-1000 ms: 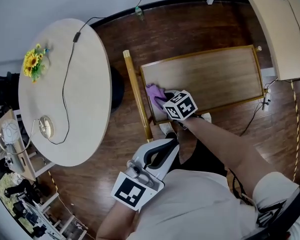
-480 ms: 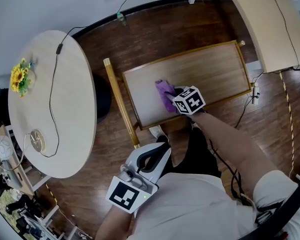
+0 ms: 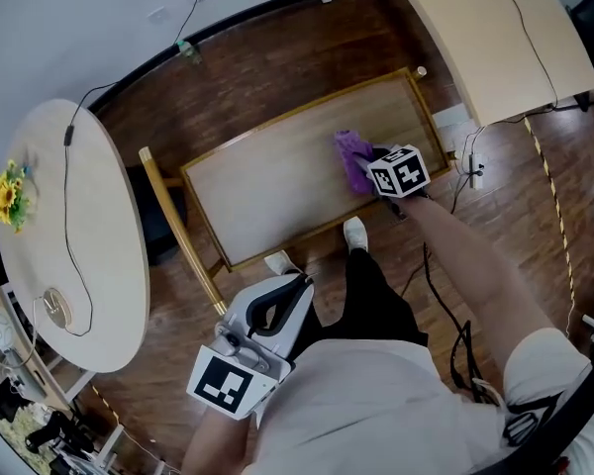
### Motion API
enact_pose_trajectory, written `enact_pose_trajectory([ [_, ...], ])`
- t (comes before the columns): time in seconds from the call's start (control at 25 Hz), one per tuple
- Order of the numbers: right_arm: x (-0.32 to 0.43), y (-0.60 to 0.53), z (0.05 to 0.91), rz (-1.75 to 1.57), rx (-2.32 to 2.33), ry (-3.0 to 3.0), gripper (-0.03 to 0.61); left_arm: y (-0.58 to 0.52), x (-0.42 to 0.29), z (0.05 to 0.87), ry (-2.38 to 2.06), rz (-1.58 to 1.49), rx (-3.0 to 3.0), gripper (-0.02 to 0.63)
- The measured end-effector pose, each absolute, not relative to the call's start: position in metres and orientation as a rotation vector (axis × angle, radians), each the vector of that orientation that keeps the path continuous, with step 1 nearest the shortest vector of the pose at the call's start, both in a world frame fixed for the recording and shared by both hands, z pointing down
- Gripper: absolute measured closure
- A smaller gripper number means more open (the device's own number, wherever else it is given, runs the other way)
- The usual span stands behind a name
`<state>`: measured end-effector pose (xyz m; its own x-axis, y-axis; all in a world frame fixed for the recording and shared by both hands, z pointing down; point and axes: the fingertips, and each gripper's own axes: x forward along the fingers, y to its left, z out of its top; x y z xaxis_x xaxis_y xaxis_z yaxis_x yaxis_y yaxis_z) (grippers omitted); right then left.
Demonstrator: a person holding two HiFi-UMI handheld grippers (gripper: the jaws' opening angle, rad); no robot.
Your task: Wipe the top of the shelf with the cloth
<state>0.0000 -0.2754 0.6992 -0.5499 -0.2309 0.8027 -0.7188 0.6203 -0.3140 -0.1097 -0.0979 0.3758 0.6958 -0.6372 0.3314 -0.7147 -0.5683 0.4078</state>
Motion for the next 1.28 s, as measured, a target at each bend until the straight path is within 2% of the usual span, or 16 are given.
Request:
enact_pose_trajectory([
  [0.44, 0.181, -0.341, 0.699, 0.777, 0.993, -1.906, 0.528, -0.121, -0.057, 0.372, -1.020, 0.177, 2.403, 0.572],
  [0.68, 0.194, -0.348, 0.683, 0.753, 0.986, -1.922, 0.528, -0.122, -0.050, 0.365, -1.054, 0.178, 2.409, 0.572],
  [0.88, 0.131, -0.319, 0.665, 0.759, 0.919, -2.016, 0.528, -0.112, -0.079, 0.364, -1.111, 0.179, 2.386, 0.572],
  [1.28, -0.118, -0.177, 0.640, 0.841, 0.482, -2.241, 0.528, -0.081, -0.148, 0.362, -1.151, 0.169, 2.370, 0.572],
])
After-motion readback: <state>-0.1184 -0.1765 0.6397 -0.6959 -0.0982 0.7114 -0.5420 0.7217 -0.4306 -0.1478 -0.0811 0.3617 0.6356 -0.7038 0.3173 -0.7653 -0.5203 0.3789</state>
